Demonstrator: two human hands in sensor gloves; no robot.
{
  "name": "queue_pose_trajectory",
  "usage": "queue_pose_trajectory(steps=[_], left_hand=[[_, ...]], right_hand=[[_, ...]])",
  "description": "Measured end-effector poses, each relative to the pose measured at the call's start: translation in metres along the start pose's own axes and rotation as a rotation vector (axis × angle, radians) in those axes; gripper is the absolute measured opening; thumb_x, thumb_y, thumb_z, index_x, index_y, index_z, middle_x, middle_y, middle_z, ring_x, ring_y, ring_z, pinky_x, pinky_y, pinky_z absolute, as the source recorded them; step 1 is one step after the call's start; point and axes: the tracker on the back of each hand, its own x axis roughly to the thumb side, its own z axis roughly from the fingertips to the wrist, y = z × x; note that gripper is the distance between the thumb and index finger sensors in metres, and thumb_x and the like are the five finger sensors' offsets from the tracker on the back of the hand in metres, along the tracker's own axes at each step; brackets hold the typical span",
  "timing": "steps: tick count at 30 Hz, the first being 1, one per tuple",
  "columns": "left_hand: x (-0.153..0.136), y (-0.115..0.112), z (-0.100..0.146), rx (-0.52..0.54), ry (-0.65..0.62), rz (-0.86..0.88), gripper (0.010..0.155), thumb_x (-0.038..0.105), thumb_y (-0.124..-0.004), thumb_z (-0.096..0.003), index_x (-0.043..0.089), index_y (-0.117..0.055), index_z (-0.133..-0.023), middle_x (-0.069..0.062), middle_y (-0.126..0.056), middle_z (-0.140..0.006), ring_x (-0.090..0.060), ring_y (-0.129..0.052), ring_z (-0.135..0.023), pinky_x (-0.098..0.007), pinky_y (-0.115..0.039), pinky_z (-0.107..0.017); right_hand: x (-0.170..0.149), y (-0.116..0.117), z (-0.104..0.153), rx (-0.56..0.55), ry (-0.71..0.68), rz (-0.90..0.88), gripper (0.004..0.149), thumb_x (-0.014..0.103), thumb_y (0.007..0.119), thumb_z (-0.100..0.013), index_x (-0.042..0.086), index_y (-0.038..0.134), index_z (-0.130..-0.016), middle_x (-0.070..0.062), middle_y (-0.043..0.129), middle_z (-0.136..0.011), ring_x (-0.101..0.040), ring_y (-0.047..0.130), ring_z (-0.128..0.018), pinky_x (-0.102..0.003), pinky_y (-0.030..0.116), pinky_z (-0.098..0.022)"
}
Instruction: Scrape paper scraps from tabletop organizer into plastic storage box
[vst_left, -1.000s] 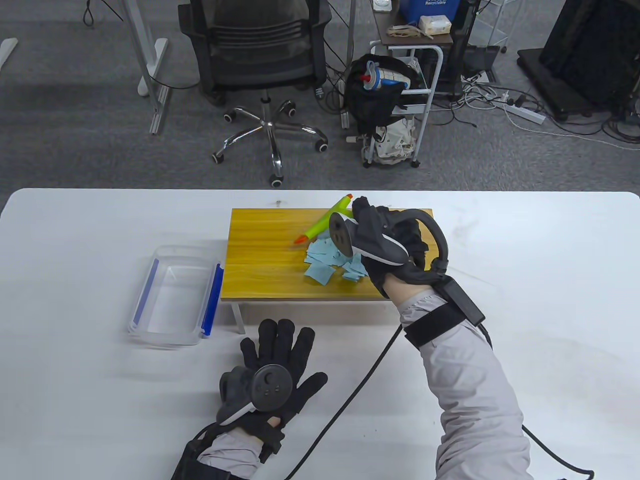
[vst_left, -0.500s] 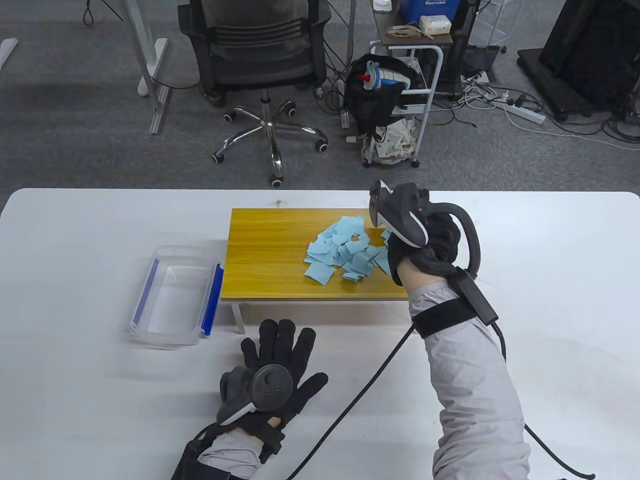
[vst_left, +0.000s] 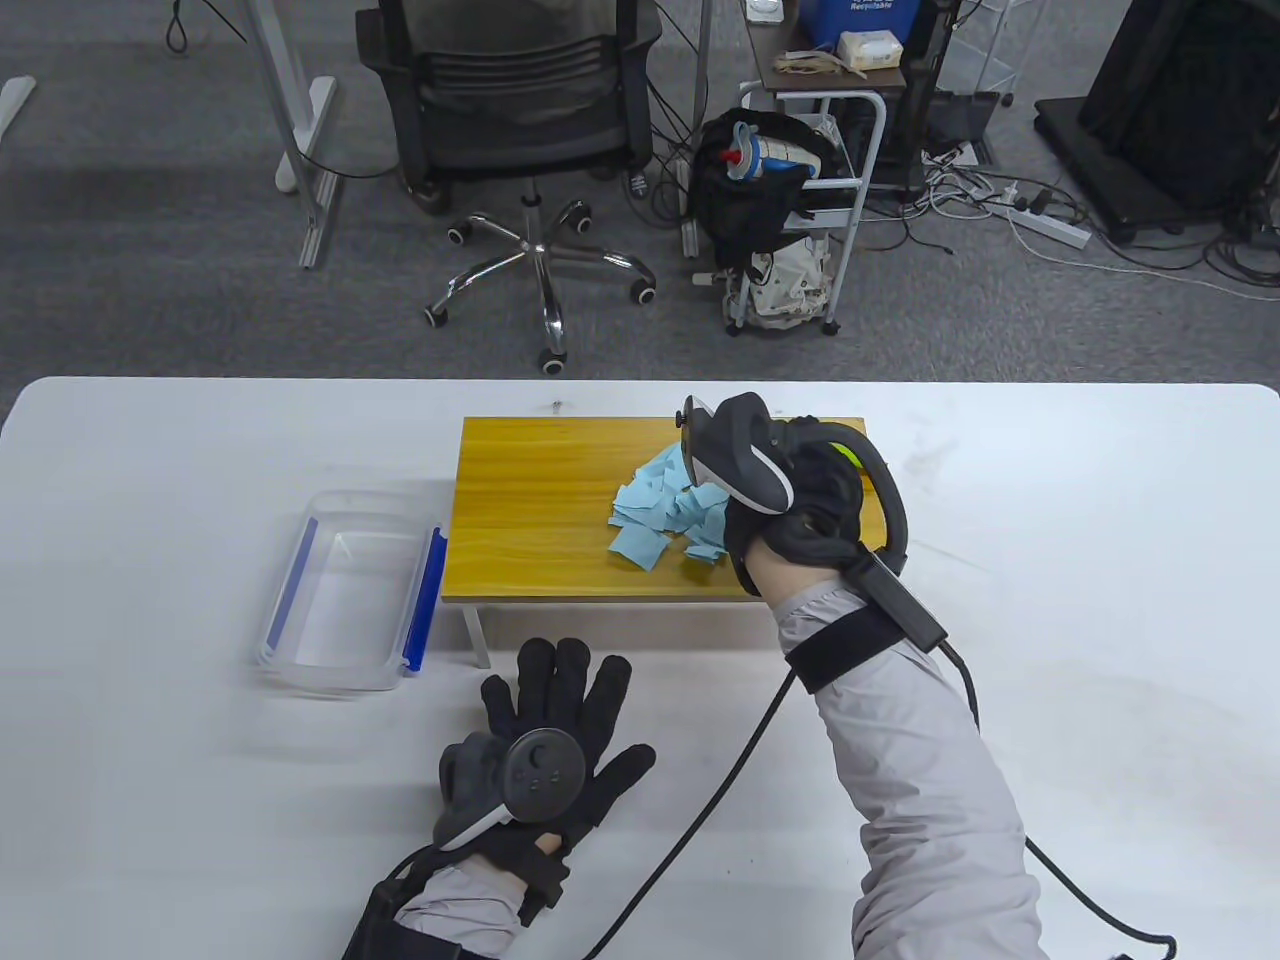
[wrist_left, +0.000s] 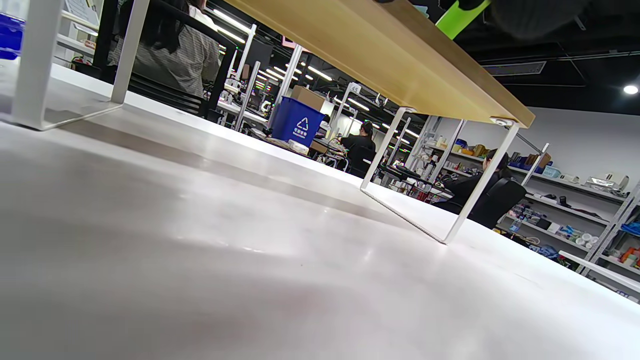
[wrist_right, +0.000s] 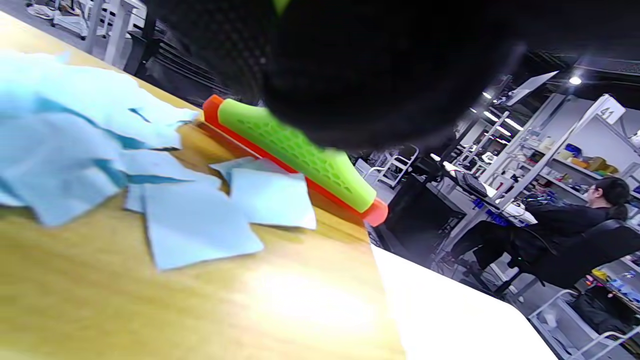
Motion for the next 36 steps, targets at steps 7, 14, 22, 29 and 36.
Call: queue_pose_trajectory(steps=[7,14,22,29,36], left_hand=[[0.0,0.0,0.0,-0.003,0.001,0.003,0.08,0.073,-0.055,-0.0538,0.037,-0.018,-0.115,-0.014,-0.009,-0.124,-0.05,-0.006,-0.112,-0.079,-0.015,-0.067],[0.0,-0.001,0.0,-0.008,0.001,0.004,0.08,0.073,-0.055,-0.0538,0.037,-0.018,-0.115,-0.014,-0.008,-0.124,-0.05,-0.006,-0.112,-0.079,-0.015,-0.067],[0.0,-0.001,-0.001,-0.012,0.005,0.01,0.08,0.073,-0.055,-0.0538,0.037,-0.018,-0.115,-0.014,-0.008,-0.124,-0.05,-0.006,-0.112,-0.079,-0.015,-0.067],[0.0,-0.001,-0.001,-0.018,0.006,0.015,0.08,0.073,-0.055,-0.0538,0.037,-0.019,-0.115,-0.014,-0.009,-0.124,-0.05,-0.006,-0.112,-0.079,-0.015,-0.067],[0.0,-0.002,-0.001,-0.025,0.007,0.019,0.08,0.073,-0.055,-0.0538,0.037,-0.019,-0.115,-0.014,-0.009,-0.124,-0.05,-0.006,-0.112,-0.079,-0.015,-0.067]], right_hand=[[-0.011,-0.025,0.006,0.018,-0.016,-0.136,0.062,0.03,0.084,-0.047,0.006,0.064,-0.099,-0.032,0.093,-0.068,-0.022,0.104,-0.008,-0.035,0.091,0.0],[-0.001,-0.048,0.023,-0.215,-0.203,-0.283,0.065,0.031,0.083,-0.048,0.007,0.057,-0.102,-0.028,0.088,-0.076,-0.027,0.103,-0.026,-0.041,0.091,-0.015],[0.037,-0.033,0.023,-0.179,-0.716,-0.432,0.066,0.026,0.092,-0.041,0.013,0.063,-0.1,-0.021,0.084,-0.083,-0.037,0.098,-0.05,-0.056,0.083,-0.037],[0.044,-0.009,0.004,-0.074,-0.71,-0.353,0.064,0.021,0.094,-0.039,0.017,0.067,-0.097,-0.015,0.081,-0.085,-0.038,0.095,-0.058,-0.065,0.076,-0.046],[0.029,0.001,-0.016,-0.1,-0.556,-0.221,0.059,0.013,0.094,-0.039,0.021,0.07,-0.092,-0.011,0.081,-0.085,-0.04,0.09,-0.065,-0.072,0.065,-0.055]])
